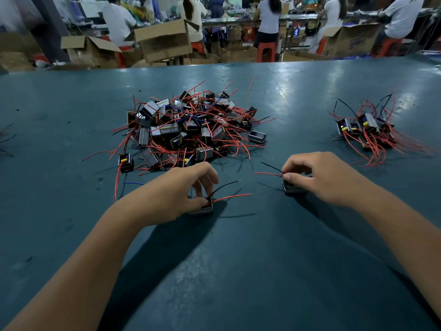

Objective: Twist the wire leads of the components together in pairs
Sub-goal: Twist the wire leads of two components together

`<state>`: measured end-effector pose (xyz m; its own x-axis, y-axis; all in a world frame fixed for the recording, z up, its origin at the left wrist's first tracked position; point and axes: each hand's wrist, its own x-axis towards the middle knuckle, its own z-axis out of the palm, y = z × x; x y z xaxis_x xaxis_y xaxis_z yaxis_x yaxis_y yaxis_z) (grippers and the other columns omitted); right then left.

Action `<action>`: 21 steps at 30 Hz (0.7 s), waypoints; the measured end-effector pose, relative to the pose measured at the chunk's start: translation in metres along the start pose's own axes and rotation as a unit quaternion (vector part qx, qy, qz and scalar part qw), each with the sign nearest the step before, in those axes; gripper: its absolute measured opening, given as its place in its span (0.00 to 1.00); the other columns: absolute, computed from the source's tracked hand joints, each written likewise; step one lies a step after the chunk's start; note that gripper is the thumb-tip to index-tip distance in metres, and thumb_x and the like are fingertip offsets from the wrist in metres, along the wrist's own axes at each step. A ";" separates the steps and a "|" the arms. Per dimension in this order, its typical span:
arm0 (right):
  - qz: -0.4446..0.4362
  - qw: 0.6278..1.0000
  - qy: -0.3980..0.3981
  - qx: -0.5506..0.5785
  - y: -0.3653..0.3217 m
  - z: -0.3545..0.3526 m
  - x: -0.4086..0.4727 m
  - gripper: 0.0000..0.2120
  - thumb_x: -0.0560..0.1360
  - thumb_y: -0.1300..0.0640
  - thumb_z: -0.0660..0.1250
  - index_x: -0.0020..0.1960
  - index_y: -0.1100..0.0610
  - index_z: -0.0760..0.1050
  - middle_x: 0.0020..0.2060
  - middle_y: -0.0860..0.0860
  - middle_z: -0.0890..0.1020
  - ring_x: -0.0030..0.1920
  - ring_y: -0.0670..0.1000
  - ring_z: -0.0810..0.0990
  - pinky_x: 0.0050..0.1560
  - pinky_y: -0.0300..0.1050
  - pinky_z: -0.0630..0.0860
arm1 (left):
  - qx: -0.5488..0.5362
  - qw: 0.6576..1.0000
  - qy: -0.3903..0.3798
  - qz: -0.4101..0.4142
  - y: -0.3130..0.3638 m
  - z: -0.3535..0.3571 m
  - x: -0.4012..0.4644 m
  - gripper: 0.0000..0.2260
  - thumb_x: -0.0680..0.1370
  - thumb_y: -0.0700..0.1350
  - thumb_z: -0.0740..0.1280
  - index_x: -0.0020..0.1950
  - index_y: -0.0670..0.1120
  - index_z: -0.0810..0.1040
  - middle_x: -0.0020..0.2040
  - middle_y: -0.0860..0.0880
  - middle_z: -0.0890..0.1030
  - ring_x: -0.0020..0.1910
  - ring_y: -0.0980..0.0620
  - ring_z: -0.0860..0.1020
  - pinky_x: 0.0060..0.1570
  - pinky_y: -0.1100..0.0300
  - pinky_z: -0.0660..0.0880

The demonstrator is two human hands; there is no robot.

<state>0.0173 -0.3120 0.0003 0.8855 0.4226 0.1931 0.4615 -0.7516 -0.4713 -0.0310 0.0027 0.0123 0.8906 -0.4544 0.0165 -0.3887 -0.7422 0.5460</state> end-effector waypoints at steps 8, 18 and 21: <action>0.023 0.999 0.005 0.045 -0.002 0.006 0.001 0.05 0.76 0.55 0.71 0.42 0.47 0.79 0.34 0.44 0.83 0.35 0.44 0.78 0.38 0.35 0.71 | 0.015 1.000 -0.001 -0.003 0.003 -0.002 0.000 0.14 0.77 0.43 0.72 0.59 0.53 0.74 0.50 0.60 0.79 0.50 0.58 0.76 0.46 0.62 0.73; -0.102 0.993 -0.047 0.030 -0.028 0.003 -0.008 0.08 0.76 0.59 0.70 0.44 0.47 0.75 0.38 0.40 0.81 0.37 0.46 0.81 0.41 0.41 0.75 | 0.176 0.960 0.190 0.104 0.036 0.035 0.007 0.13 0.77 0.56 0.66 0.55 0.51 0.83 0.52 0.57 0.82 0.53 0.51 0.77 0.55 0.57 0.61; -0.149 0.988 0.015 0.040 -0.037 -0.004 -0.012 0.04 0.75 0.57 0.69 0.45 0.49 0.76 0.40 0.41 0.80 0.38 0.48 0.79 0.41 0.43 0.75 | 0.147 0.962 0.218 0.079 0.041 0.037 0.009 0.18 0.77 0.59 0.64 0.58 0.50 0.83 0.54 0.55 0.83 0.56 0.51 0.76 0.56 0.57 0.60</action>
<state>-0.0100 -0.2911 0.0191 0.7129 0.6029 0.3582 0.6970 -0.5533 -0.4561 -0.0481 -0.0500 0.0035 0.8041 -0.3709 0.4646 -0.5203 -0.8171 0.2483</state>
